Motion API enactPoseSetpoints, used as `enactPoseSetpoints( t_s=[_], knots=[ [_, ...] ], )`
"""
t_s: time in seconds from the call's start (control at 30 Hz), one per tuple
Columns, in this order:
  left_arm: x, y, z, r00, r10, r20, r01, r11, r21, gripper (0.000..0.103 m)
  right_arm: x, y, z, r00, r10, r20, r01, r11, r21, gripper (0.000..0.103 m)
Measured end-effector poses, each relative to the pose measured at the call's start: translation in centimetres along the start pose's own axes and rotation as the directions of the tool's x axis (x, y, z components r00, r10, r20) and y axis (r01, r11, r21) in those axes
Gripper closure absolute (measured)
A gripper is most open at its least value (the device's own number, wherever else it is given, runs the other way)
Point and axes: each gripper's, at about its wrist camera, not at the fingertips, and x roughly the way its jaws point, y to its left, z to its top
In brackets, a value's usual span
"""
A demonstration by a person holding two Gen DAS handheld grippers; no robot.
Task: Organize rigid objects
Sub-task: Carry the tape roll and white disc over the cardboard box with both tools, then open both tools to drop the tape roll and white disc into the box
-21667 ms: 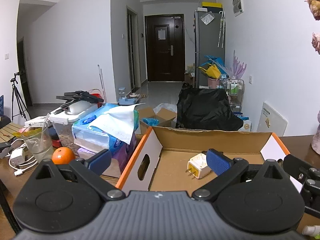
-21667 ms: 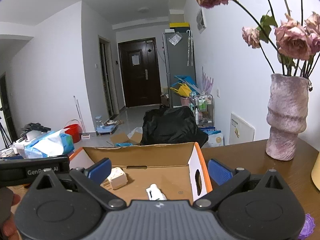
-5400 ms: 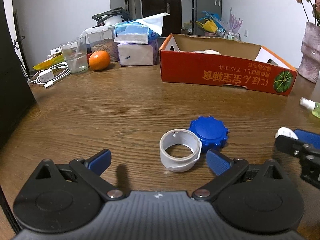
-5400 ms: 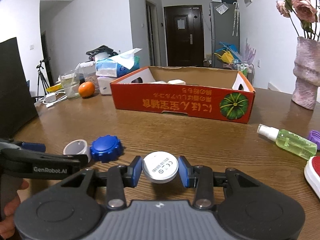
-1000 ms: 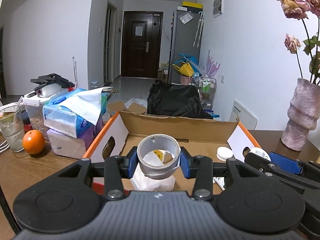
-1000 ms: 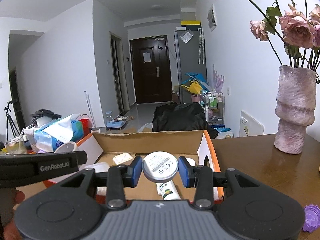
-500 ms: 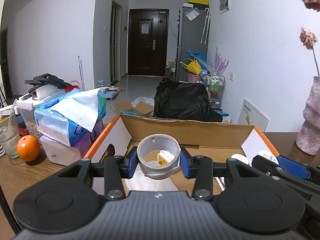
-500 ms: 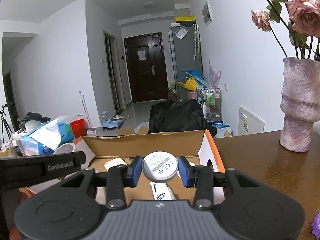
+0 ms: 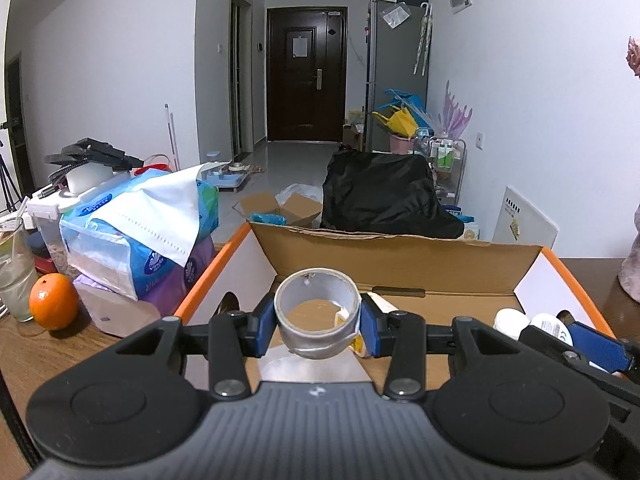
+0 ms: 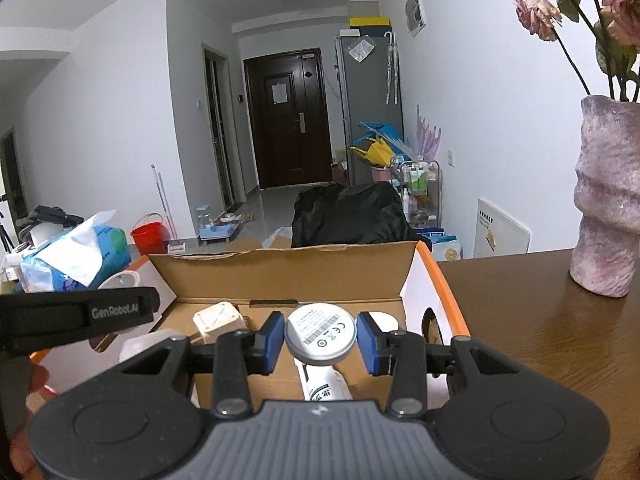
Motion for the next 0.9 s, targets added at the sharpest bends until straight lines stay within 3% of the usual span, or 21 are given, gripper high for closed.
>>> enactPoseSetpoints(
  t_s=[0.07, 0.2, 0.27, 0.33, 0.43, 0.57, 0.9],
  knots=[
    [0.1, 0.1, 0.0, 1.0, 0.002, -0.009, -0.002, 1.0, 0.0, 0.059, 0.1, -0.1, 0.0, 1.0, -0.003, -0.004, 0.003, 1.0, 0.004, 0.064],
    [0.1, 0.4, -0.1, 1.0, 0.013, -0.008, -0.013, 1.0, -0.008, 0.038, 0.2, -0.4, 0.0, 1.0, -0.021, -0.019, 0.021, 1.0, 0.011, 0.059],
    [0.0, 0.6, -0.1, 1.0, 0.025, 0.001, -0.025, 1.0, -0.012, 0.021, 0.1, -0.6, 0.1, 0.999, -0.03, -0.018, 0.03, 0.999, 0.02, 0.033],
    [-0.2, 0.9, 0.0, 0.999, 0.035, 0.013, -0.035, 0.999, -0.022, 0.011, -0.1, -0.9, 0.1, 0.999, -0.042, -0.007, 0.042, 0.999, 0.034, 0.018],
    [-0.4, 1.0, 0.1, 0.999, 0.048, 0.024, -0.047, 0.998, -0.029, 0.0, -0.2, -1.1, 0.1, 0.999, -0.049, -0.001, 0.049, 0.998, 0.045, 0.005],
    [-0.5, 1.1, 0.2, 0.998, 0.055, 0.031, -0.054, 0.998, -0.032, 0.0, -0.3, -1.0, 0.1, 0.998, -0.054, 0.009, 0.054, 0.997, 0.046, 0.0],
    [-0.8, 1.1, 0.1, 0.997, 0.063, 0.033, -0.062, 0.998, -0.032, 0.0, -0.7, -1.0, 0.4, 0.998, -0.065, 0.019, 0.064, 0.997, 0.051, 0.0]
  ],
)
